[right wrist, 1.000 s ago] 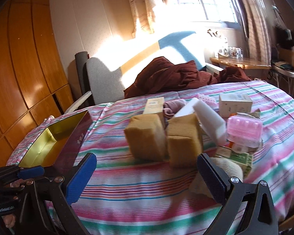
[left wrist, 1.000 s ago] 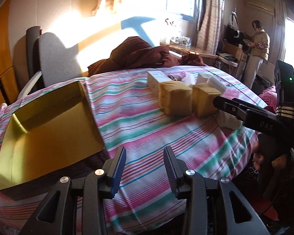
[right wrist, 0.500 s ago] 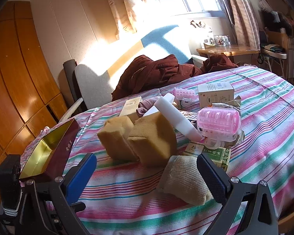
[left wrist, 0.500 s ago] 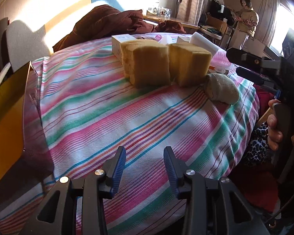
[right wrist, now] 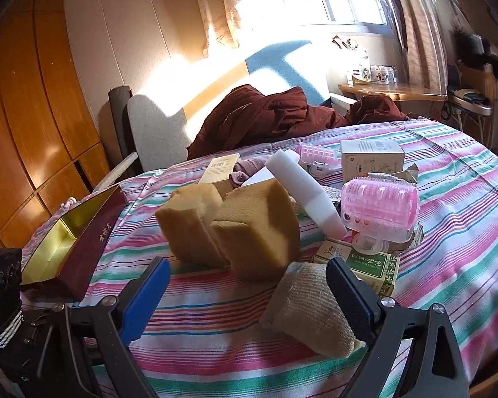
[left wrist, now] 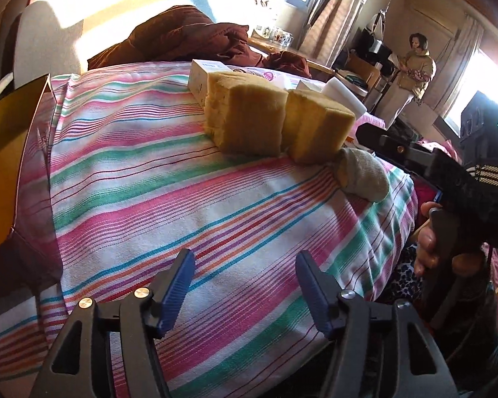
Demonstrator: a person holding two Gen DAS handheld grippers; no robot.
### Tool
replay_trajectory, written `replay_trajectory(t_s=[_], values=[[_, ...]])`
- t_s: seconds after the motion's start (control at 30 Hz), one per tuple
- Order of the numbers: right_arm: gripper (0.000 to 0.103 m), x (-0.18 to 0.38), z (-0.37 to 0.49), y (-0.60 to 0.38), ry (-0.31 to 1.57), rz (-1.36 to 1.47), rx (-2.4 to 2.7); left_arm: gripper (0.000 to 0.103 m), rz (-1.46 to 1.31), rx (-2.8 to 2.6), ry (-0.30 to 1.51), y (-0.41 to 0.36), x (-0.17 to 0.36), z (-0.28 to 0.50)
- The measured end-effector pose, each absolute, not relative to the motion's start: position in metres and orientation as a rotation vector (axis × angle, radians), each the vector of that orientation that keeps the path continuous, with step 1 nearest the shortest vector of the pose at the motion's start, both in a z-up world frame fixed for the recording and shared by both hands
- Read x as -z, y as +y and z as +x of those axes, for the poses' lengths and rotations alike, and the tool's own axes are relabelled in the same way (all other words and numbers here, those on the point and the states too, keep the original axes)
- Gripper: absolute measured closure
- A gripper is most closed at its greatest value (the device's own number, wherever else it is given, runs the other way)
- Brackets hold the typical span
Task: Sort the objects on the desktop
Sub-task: 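Grasp a yellow sponge with the left tool while the right tool grasps another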
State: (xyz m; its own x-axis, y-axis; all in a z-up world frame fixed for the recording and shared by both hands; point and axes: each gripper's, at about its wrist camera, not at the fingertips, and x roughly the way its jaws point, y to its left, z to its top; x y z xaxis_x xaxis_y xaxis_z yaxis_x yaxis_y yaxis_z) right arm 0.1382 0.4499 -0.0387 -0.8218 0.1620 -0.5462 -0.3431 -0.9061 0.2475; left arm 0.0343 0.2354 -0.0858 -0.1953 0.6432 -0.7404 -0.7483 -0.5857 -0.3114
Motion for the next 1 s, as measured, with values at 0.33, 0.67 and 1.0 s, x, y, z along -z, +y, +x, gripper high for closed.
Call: replay_trajectory(t_s=[0.33, 0.67, 1.0], values=[[0.032, 0.027, 0.131, 0.444, 0.373, -0.780, -2.741, 0.039, -1.031, -1.959, 0.191, 0.266, 0.058, 0.019], [0.036, 0.035, 0.114, 0.446, 0.329, -0.825, -2.732, 0.039, -1.067, -1.933, 0.123, 0.316, 0.052, -0.021], [0.034, 0.047, 0.113, 0.446, 0.238, -0.859, -2.714, 0.039, -1.057, -1.967, 0.134, 0.344, 0.052, -0.033]])
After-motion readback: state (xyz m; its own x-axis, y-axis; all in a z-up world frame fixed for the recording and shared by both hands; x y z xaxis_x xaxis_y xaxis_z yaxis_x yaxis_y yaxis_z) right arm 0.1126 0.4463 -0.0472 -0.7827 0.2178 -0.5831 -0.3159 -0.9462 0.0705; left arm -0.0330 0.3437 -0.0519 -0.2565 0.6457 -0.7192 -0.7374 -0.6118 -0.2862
